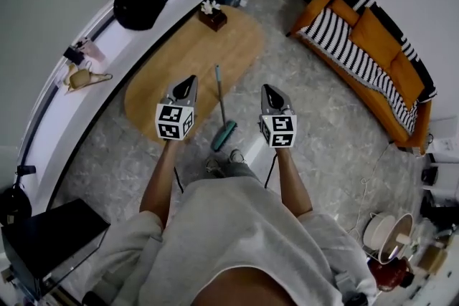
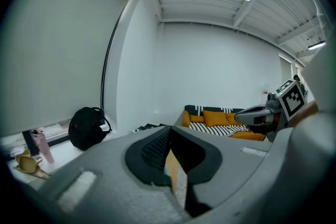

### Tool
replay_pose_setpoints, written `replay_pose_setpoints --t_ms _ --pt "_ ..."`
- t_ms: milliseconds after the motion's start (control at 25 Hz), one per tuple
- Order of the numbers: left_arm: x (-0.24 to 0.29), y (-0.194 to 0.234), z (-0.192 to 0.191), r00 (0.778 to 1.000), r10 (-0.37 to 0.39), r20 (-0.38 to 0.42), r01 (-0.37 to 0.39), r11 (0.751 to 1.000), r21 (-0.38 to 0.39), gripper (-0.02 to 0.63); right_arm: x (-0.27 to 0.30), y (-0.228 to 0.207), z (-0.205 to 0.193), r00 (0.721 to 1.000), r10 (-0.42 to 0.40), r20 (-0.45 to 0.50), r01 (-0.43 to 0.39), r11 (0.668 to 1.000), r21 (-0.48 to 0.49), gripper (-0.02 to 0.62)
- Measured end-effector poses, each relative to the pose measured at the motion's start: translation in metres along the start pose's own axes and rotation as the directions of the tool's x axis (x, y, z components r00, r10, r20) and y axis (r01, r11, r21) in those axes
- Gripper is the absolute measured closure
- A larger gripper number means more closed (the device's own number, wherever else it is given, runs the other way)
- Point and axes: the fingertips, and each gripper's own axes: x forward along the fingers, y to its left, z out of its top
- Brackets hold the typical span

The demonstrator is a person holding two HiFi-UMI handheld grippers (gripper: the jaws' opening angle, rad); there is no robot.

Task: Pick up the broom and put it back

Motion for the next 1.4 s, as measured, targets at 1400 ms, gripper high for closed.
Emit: replay_pose_setpoints --t_ms 1400 --pt "0.021 0.043 -0.203 0.948 0.136 -0.287 -0.186 0.97 -0.155 0.609 0.095 0.057 -0.226 0.918 0.209 -0.337 -0.164 0.974 0.158 0.594"
